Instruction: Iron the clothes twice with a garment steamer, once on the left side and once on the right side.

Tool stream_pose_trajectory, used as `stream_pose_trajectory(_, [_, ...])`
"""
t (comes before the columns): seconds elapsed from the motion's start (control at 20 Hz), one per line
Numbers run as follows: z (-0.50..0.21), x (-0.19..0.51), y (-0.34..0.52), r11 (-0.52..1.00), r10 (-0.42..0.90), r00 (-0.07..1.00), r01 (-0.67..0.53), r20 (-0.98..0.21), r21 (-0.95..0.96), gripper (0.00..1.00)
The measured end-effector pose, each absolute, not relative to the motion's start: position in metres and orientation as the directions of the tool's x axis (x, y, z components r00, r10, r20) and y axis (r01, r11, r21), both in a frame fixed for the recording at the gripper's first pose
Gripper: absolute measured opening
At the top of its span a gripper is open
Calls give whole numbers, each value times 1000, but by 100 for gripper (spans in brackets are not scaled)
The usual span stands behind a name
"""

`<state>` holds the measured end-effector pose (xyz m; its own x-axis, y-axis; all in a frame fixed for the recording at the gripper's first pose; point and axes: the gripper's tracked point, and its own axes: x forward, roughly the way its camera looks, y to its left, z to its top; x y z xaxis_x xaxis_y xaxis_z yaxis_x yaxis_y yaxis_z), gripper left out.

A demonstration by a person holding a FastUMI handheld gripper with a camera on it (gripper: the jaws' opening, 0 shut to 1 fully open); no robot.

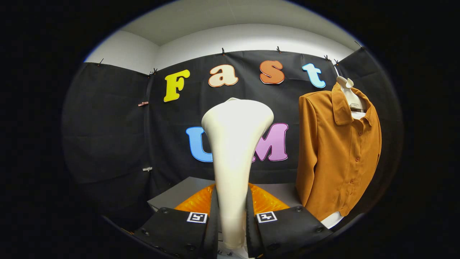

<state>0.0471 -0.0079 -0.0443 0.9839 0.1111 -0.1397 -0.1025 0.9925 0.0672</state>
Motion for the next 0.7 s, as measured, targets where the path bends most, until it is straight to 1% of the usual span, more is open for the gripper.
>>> stream_pose_trajectory(0.7, [-47,42,-11,993,114,983,-107,-146,56,35])
